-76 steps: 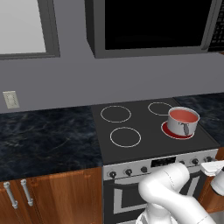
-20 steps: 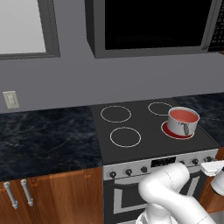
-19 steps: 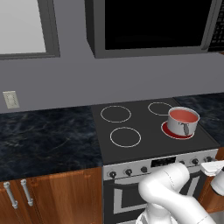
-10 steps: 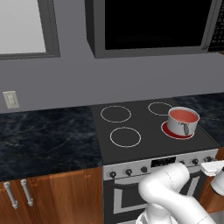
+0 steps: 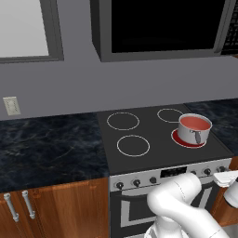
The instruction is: Wait until the marinara sauce is simmered to a deep red color and then turn off the stove.
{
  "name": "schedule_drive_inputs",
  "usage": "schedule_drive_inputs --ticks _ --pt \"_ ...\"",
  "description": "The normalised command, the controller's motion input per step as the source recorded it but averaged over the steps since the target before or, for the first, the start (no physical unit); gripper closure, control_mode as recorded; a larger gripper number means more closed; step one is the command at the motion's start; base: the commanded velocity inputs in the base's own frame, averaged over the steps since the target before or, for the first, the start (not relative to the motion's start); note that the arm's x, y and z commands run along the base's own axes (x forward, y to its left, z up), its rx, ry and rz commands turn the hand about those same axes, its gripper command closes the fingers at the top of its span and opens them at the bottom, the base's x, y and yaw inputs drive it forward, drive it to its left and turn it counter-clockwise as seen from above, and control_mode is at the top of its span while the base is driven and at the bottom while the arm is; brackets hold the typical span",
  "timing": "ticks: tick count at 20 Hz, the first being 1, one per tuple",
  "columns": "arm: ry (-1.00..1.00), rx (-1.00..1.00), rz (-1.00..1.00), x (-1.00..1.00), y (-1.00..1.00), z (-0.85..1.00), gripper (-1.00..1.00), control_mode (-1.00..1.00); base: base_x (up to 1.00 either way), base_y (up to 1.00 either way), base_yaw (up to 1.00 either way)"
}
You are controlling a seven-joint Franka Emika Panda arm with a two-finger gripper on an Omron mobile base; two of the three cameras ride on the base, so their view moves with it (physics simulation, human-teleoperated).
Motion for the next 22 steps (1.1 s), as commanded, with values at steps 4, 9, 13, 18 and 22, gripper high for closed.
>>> schedule_drive_inputs --ticks 4,9,13,18,22 --pt "0.00 0.00 0.00 0.00 0.00 0.00 1.00 -1.00 0.00 0.00 0.00" --pt "0.00 0.00 0.00 0.00 0.00 0.00 1.00 -1.00 0.00 0.00 0.00" --pt "0.00 0.00 0.00 0.00 0.00 0.00 1.00 -1.00 0.00 0.00 0.00" --pt "0.00 0.00 0.00 0.00 0.00 0.00 1.00 -1.00 0.00 0.00 0.00" --pt "0.00 0.00 0.00 0.00 0.00 0.00 1.00 -1.00 0.00 0.00 0.00"
